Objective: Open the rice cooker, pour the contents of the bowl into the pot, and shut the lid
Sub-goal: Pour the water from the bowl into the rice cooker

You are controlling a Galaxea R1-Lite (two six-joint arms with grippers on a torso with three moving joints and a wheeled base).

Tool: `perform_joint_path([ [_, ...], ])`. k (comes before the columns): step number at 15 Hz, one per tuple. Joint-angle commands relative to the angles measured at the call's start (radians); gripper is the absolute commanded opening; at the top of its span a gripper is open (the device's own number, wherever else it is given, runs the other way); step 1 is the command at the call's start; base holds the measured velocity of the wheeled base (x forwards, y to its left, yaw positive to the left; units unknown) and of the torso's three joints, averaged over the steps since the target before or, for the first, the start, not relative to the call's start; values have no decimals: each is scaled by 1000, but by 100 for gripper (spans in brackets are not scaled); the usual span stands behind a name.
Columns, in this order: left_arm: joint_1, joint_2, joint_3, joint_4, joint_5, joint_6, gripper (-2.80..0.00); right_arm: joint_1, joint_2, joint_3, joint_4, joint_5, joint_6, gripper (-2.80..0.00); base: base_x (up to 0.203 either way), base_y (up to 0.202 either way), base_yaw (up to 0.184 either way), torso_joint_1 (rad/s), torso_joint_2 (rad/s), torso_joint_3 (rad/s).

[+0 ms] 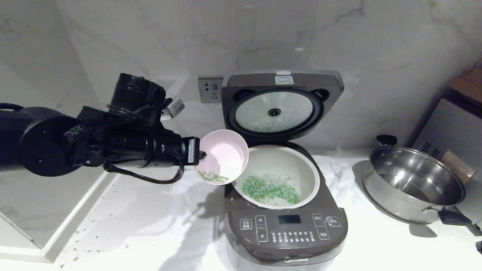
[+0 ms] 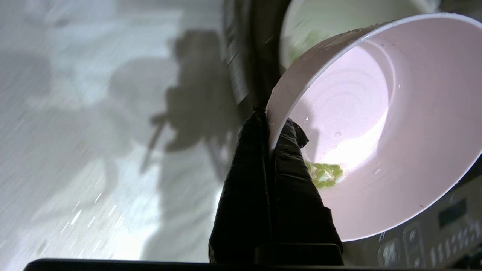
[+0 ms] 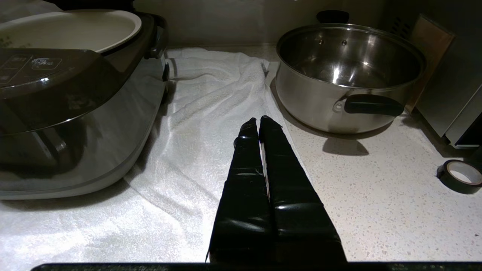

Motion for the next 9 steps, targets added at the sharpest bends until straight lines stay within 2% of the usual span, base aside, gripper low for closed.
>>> perform_joint_path([
  [1,55,-48,-63,209,-3,16,-280,0,0,2,0,0,0,-280,0,0,0,0,0,0],
  [4,135,-69,-75,392,-4,46,-280,0,0,2,0,0,0,-280,0,0,0,0,0,0],
  [7,234,-77,-47,426,-3,51,-280,0,0,2,0,0,0,-280,0,0,0,0,0,0],
  [9,312,-82,-2,428,-3,88,-280,0,0,2,0,0,0,-280,0,0,0,0,0,0],
])
